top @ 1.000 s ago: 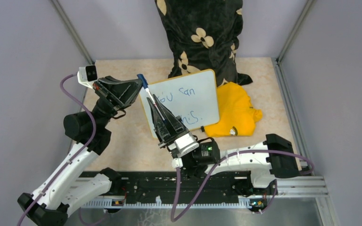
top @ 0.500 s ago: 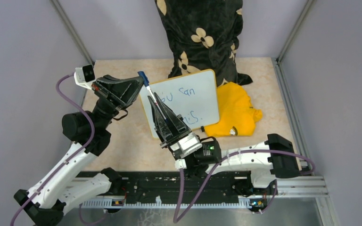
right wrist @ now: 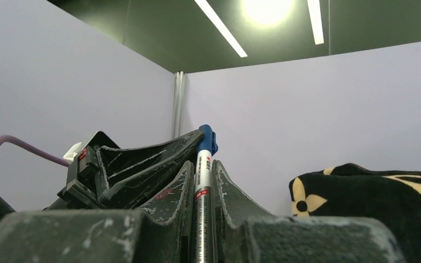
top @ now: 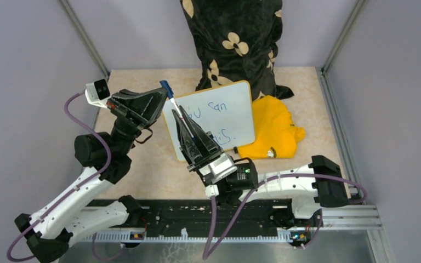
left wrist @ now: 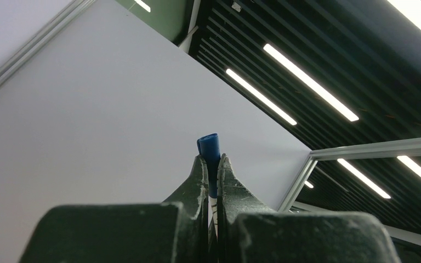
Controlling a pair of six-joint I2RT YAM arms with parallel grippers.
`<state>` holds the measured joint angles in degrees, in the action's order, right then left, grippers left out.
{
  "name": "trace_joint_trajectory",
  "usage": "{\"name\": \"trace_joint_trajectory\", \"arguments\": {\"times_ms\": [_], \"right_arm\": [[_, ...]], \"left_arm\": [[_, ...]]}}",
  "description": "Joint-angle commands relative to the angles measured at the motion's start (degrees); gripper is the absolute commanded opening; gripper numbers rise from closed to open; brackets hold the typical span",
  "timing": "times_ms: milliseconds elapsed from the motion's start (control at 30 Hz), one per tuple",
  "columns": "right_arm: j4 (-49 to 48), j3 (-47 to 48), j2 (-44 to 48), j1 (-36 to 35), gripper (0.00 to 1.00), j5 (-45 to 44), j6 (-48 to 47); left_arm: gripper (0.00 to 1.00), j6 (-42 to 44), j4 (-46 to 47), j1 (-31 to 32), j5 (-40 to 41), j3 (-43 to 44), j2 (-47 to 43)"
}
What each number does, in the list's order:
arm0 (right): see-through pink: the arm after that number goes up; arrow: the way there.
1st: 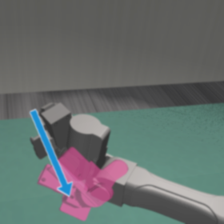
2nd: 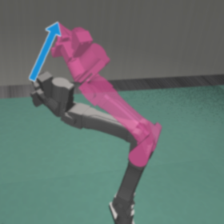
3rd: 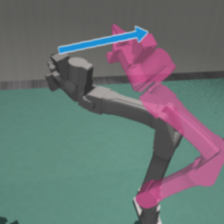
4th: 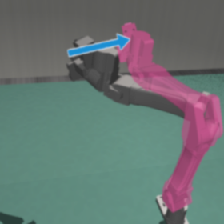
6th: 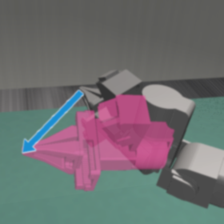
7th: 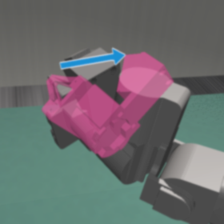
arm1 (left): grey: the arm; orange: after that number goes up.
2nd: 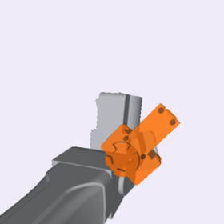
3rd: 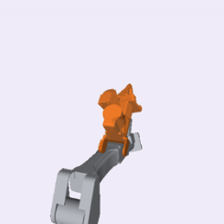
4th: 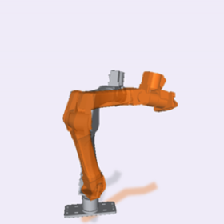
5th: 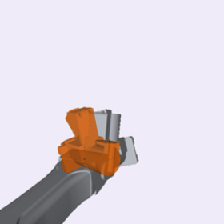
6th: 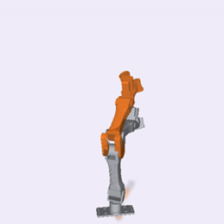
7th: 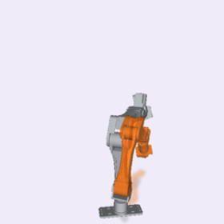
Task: Write a sentence on the whiteboard
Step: Close the whiteboard marker at the center of the board.
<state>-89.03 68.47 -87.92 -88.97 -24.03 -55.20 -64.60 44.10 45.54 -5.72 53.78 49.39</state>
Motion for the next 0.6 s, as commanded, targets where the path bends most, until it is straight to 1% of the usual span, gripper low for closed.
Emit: {"name": "trace_joint_trajectory", "arguments": {"times_ms": [0, 67, 100, 167, 300, 400, 533, 567], "right_arm": [[-9.1, 1.3, -2.1, 2.3, 0.0, 2.3, 5.0], [-8.9, 0.0, -1.0, 2.2, 0.0, 2.4, 5.5], [-8.8, -0.6, -0.5, 2.2, 0.0, 2.5, 5.6], [-8.7, -1.9, 0.3, 1.9, 0.0, 2.4, 5.5], [-9.3, -3.3, 0.9, 1.2, 0.0, 2.3, 3.9], [-9.6, -4.2, 1.4, 0.7, 0.0, 2.2, 3.3], [-9.6, -5.6, 2.5, 0.4, 0.0, 2.0, 3.2], [-9.6, -5.8, 2.8, 0.4, 0.0, 2.0, 3.3]], "left_arm": [[0.0, 3.0, -13.3, 5.0, -21.3, -5.7, 2.3], [0.0, 3.3, -13.0, 5.0, -19.5, -6.8, 1.1], [0.05, 3.3, -12.7, 5.0, -18.5, -7.2, 0.4], [0.17, 3.4, -12.0, 5.0, -16.9, -7.8, -0.7], [0.46, 4.6, -12.9, 5.0, -12.7, -8.6, -3.1], [0.61, 4.8, -12.7, 5.0, -10.1, -9.7, -4.5], [0.79, 5.9, -12.8, 5.0, -8.9, -9.7, -5.8], [0.83, 6.3, -12.9, 5.0, -8.6, -9.5, -6.0]]}}
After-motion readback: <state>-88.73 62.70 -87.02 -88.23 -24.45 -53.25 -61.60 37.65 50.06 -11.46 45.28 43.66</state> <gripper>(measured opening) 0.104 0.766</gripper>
